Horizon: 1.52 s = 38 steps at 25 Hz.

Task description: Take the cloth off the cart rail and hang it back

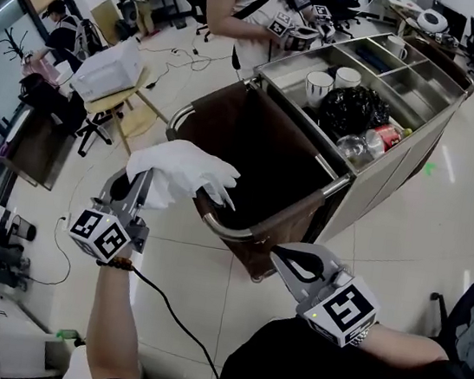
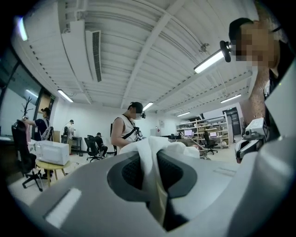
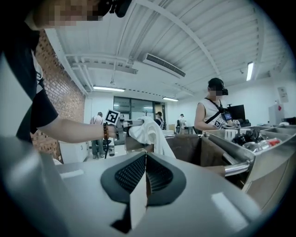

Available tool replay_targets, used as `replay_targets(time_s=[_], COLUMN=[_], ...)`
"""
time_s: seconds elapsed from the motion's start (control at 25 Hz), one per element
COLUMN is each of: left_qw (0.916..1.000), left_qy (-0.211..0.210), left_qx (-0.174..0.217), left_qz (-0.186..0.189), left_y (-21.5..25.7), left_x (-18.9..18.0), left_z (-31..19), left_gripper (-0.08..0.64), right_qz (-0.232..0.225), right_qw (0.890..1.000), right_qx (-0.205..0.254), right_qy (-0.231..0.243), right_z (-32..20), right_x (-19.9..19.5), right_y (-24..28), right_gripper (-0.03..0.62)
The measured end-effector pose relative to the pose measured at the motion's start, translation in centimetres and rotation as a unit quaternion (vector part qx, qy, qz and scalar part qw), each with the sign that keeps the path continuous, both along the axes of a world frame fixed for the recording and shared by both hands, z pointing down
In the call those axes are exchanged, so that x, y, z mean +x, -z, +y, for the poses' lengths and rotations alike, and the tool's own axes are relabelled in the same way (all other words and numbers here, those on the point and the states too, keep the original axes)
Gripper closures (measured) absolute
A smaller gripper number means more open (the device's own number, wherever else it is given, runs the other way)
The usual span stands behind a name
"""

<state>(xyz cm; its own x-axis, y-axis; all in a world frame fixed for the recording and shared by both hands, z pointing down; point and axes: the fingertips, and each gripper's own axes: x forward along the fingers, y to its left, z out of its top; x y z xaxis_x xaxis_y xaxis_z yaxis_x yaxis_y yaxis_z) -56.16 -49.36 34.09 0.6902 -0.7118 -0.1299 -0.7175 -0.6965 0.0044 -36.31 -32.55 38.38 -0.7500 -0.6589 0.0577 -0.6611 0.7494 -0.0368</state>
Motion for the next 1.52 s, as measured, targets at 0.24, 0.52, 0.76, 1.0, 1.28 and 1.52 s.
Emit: replay_targets(time_s=[0.24, 0.52, 0.76, 1.0, 1.28, 1.52], left_qw=[0.9990, 0.9831, 0.9792, 0.9860, 0.9892, 0.9922], left_qy=[-0.003, -0.001, 0.001, 0.024, 0.063, 0.087], left_qx=[-0.044, -0.085, -0.129, -0.127, -0.101, -0.071], left_qz=[-0.009, -0.162, -0.157, -0.105, -0.086, -0.054], left_y=[-5.6, -12.4, -16.0, -15.9, -13.8, -11.5], left_x=[-2.6, -1.5, -1.3, -2.3, -2.8, -0.9], left_z=[-0.6, -1.4, -1.8, -0.8, 1.2, 3.8], left_gripper=[0.505, 0.463, 0.334, 0.261, 0.264, 0.333], right_qz=[0.018, 0.003, 0.000, 0.013, 0.014, 0.007], right_qw=[0.999, 1.000, 0.999, 1.000, 0.999, 0.998], right_qx=[0.030, -0.020, -0.034, -0.001, 0.021, 0.020], right_qy=[0.018, 0.017, 0.013, 0.019, 0.040, 0.057], right_z=[-0.7, -0.3, 0.1, 0.2, 1.1, 2.1], right_x=[-1.1, -2.0, -2.1, -1.7, -1.4, 0.6], right_y=[-0.5, -0.4, -0.4, -0.6, -0.9, -1.4], right_gripper=[0.589, 0.589, 0.588, 0.588, 0.588, 0.588])
